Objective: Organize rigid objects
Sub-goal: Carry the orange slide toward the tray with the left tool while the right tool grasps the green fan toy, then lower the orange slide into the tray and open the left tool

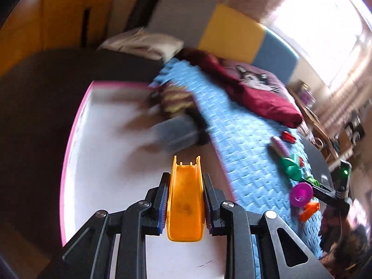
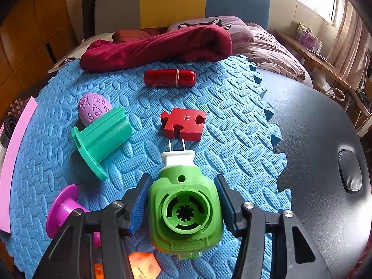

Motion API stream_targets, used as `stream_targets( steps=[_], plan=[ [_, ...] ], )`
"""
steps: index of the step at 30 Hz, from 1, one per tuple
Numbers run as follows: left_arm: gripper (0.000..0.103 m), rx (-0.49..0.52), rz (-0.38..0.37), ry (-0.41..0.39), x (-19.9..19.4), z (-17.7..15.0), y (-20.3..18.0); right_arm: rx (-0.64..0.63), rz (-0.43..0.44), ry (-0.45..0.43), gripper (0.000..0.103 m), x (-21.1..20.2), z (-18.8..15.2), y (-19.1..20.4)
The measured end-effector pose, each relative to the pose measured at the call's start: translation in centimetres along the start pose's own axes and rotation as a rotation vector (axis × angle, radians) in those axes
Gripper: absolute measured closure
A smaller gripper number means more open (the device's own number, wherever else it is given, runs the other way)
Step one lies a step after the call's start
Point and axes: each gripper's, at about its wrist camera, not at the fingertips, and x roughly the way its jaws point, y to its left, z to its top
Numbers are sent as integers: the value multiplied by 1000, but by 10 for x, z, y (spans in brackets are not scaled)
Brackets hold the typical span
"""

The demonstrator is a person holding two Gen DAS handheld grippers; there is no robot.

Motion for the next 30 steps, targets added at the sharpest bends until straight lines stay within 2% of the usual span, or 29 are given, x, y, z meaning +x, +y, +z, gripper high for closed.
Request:
stream_targets(
  steps=[4,10,17,21,23,30],
  plan=[
    [77,-28,-8,31,10,-5,5,0,0,0,48,0,0,0],
    [77,18,-27,31,27,15,-18,1,2,-1,48,0,-1,0],
    [75,33,52,64,57,18,-20,-4,3,-1,48,0,0,0],
    [72,79,86,32,47,14,-23,-5,4,0,48,1,1,0],
    [63,92,109,9,39,11,-24,2,8,4,48,1,1,-1],
    [61,83,140,-29,14,5,-20,1,9,2,48,1,1,-1]
  ],
)
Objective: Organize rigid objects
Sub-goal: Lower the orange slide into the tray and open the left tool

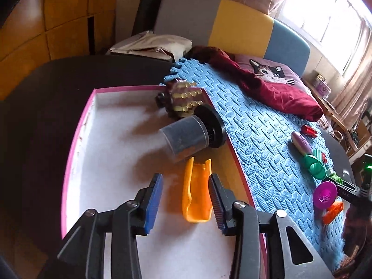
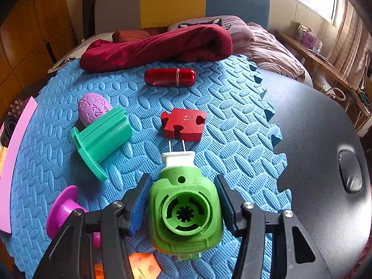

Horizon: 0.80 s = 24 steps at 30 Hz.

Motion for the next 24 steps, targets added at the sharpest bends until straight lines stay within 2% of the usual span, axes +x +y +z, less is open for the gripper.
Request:
stream_targets(
  steps=[7,17,24],
  plan=[
    [55,22,21,-48,-24,-6,-1,-18,-12,-10,49,-2,-1,3],
    [46,55,123,-130,-53,-20,10,-26,-18,-11,50,-2,0,5],
    [46,33,163,-130,-58,-25,26,-27,-21,-8,50,-1,1,5]
  ],
)
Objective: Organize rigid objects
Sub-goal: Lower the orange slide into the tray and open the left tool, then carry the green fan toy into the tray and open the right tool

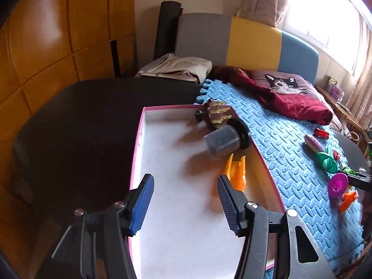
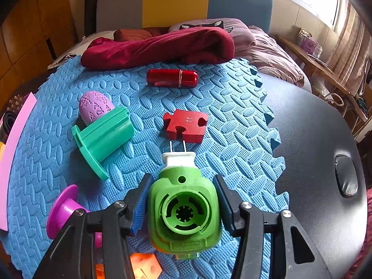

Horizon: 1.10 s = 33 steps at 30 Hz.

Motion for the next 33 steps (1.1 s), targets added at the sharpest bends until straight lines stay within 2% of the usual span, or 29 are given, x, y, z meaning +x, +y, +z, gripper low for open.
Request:
stream_targets(
  steps=[7,12,16,20,24,33],
  plan=[
    [46,-24,24,-6,-5,-2,13,15,-10,-3,50,-2,1,-3],
    [45,-40,37,-12,-7,-4,23,59,-31,-72,50,-19,6,-9],
    [44,-50,36,-8,-6,-5,27,62,-5,-123,50,-41,11,4],
    [44,-58,29,-4,-5,-6,29,12,58,-169,50,-65,18,41],
    [44,-70,28,-3,-3,-6,32,-81,147,-197,50,-84,19,95],
    [44,-126,55,-19,-2,-3,52,-334,438,-181,50,-110,-13,244]
  ],
)
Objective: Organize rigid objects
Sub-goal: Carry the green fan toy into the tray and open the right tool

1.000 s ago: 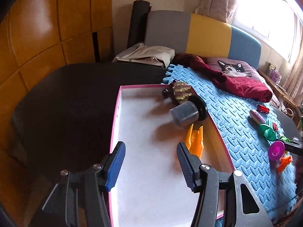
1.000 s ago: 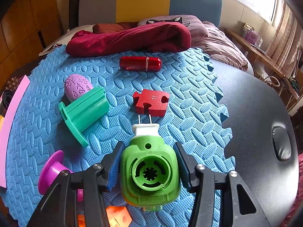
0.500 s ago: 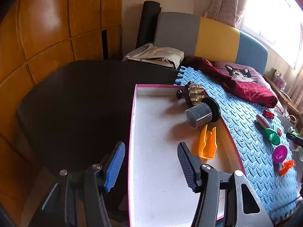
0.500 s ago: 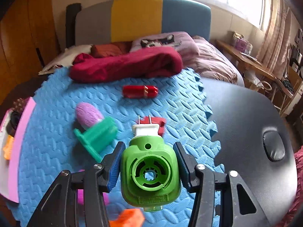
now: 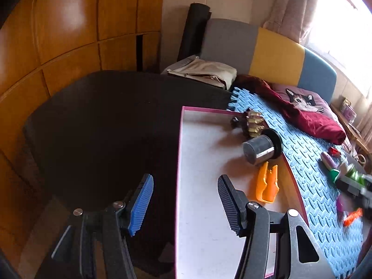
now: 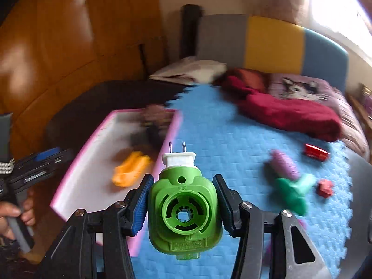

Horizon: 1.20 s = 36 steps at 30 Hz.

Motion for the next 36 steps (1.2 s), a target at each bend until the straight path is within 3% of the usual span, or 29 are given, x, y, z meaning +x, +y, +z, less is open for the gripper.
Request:
stream_targets(
  steps=[5,12,19,26,36],
  plan=[
    [44,-18,13,10,3,-1,9,-102,86,56,50,36,-9,57],
    [44,-23,19,15,4,-3,15,-142,35,219,50,91,-30,62],
    [44,-9,17,12,3,-3,11,-138,39,182,49,87,-36,60],
    [44,7,18,5,0,-2,7,-64,97,74,38,52,-24,45],
    [42,48,-6,-7,-9,-2,-6,30,-44,-3,37,6,-16,-15]
  ],
)
